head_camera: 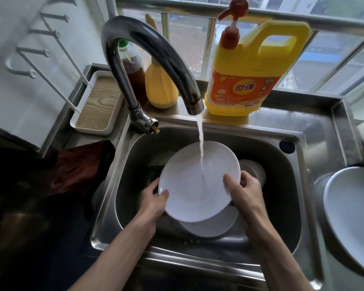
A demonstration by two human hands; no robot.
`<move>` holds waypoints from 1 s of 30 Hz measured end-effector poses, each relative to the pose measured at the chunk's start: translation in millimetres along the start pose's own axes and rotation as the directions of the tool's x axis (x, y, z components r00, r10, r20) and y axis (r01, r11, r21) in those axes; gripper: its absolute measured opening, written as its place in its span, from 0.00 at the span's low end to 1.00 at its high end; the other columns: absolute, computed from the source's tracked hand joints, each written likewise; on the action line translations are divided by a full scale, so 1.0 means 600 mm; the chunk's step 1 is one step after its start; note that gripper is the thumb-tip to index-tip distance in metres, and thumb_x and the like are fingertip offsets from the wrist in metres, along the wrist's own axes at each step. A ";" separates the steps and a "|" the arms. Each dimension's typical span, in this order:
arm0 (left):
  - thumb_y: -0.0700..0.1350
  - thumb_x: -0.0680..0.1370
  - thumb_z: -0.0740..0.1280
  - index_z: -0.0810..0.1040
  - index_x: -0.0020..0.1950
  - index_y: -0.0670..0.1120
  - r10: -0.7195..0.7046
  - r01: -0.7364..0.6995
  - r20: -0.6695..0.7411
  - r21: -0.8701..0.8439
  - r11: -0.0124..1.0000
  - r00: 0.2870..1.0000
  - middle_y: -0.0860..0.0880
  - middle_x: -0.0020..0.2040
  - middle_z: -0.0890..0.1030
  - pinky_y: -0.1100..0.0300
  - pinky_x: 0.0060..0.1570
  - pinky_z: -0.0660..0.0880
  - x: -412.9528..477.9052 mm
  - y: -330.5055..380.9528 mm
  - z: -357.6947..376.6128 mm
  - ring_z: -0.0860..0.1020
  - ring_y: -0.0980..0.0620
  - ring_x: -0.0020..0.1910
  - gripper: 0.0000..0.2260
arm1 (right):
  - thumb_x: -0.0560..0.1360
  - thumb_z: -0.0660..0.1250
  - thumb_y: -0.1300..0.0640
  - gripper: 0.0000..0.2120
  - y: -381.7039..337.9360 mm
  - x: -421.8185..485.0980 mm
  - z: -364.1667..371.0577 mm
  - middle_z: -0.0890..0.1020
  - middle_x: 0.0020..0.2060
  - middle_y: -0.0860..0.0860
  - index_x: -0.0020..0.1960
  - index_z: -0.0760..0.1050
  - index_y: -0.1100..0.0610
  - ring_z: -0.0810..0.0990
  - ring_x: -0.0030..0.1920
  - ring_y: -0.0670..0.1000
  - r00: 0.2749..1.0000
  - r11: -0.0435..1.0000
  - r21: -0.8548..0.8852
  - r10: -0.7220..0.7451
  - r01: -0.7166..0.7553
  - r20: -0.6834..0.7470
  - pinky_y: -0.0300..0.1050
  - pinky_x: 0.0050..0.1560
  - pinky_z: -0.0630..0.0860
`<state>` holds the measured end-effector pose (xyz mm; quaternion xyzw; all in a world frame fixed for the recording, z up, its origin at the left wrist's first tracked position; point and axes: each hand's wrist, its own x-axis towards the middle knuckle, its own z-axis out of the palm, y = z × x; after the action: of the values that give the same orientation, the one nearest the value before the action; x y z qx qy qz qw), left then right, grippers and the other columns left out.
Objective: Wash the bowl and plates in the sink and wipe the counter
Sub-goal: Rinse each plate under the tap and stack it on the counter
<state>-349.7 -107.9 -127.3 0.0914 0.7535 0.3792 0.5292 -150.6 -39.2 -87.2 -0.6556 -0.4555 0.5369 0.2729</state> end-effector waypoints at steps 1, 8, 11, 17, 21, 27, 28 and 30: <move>0.39 0.85 0.63 0.68 0.79 0.52 0.016 -0.016 0.001 0.050 0.999 1.000 0.43 0.68 0.78 0.42 0.66 0.77 0.003 0.005 -0.003 0.77 0.41 0.64 0.23 | 0.79 0.69 0.50 0.07 -0.002 0.000 -0.002 0.85 0.48 0.54 0.55 0.78 0.52 0.85 0.48 0.56 0.999 1.000 0.003 0.020 -0.020 0.031 0.51 0.39 0.84; 0.44 0.86 0.60 0.69 0.78 0.57 0.126 -0.147 0.091 0.285 0.947 0.988 0.50 0.73 0.74 0.48 0.69 0.72 0.010 0.027 -0.033 0.73 0.46 0.71 0.20 | 0.84 0.63 0.49 0.09 -0.013 0.014 -0.008 0.83 0.52 0.51 0.61 0.77 0.49 0.84 0.50 0.52 0.993 0.997 -0.071 0.022 -0.014 0.114 0.45 0.42 0.79; 0.44 0.84 0.66 0.69 0.78 0.56 0.159 -0.164 0.043 0.177 0.971 0.986 0.49 0.67 0.77 0.49 0.62 0.77 -0.001 0.023 -0.038 0.76 0.46 0.65 0.22 | 0.86 0.61 0.51 0.08 -0.005 0.011 -0.006 0.82 0.51 0.51 0.60 0.77 0.50 0.83 0.50 0.51 0.995 0.995 -0.101 -0.007 0.018 0.104 0.43 0.41 0.79; 0.37 0.79 0.72 0.76 0.69 0.47 0.056 -0.042 0.071 -0.191 0.981 0.996 0.45 0.58 0.85 0.48 0.57 0.82 -0.029 0.001 -0.021 0.84 0.45 0.57 0.20 | 0.81 0.69 0.59 0.13 0.036 0.010 0.005 0.82 0.55 0.56 0.63 0.72 0.53 0.84 0.53 0.59 0.985 0.979 0.128 0.147 -0.157 0.089 0.52 0.42 0.84; 0.40 0.81 0.70 0.75 0.68 0.51 0.189 -0.189 -0.002 -0.037 0.981 0.982 0.46 0.59 0.82 0.41 0.57 0.82 -0.019 0.005 -0.027 0.82 0.44 0.59 0.17 | 0.74 0.76 0.64 0.22 0.046 0.012 0.002 0.84 0.54 0.55 0.65 0.74 0.55 0.85 0.52 0.59 0.983 0.981 0.120 0.136 -0.151 0.123 0.59 0.48 0.86; 0.49 0.83 0.67 0.78 0.63 0.47 0.303 -0.303 0.010 0.046 0.952 0.953 0.46 0.54 0.85 0.51 0.48 0.84 0.006 0.021 -0.038 0.84 0.46 0.53 0.11 | 0.72 0.80 0.49 0.17 0.028 0.004 -0.002 0.87 0.49 0.50 0.58 0.81 0.50 0.87 0.49 0.52 0.994 0.998 0.064 -0.029 0.022 0.105 0.54 0.47 0.86; 0.50 0.84 0.65 0.78 0.62 0.46 0.306 -0.305 -0.005 0.066 0.950 0.952 0.46 0.53 0.84 0.54 0.45 0.83 0.011 0.023 -0.035 0.84 0.47 0.52 0.11 | 0.75 0.78 0.47 0.13 0.024 0.001 0.003 0.88 0.46 0.50 0.56 0.82 0.50 0.88 0.47 0.51 0.996 0.998 0.014 -0.061 0.060 0.064 0.53 0.45 0.86; 0.53 0.85 0.61 0.78 0.60 0.45 0.295 -0.287 -0.050 0.124 0.950 0.954 0.47 0.51 0.83 0.59 0.40 0.78 0.020 0.025 -0.024 0.83 0.49 0.49 0.13 | 0.79 0.72 0.46 0.08 0.016 -0.006 0.014 0.86 0.44 0.48 0.54 0.81 0.50 0.87 0.45 0.51 0.991 0.988 -0.085 -0.132 0.132 0.005 0.50 0.37 0.86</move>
<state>-371.4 -98.1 -123.8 0.2190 0.7699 0.4120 0.4354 -155.7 -47.8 -95.6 -0.6351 -0.5204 0.4975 0.2799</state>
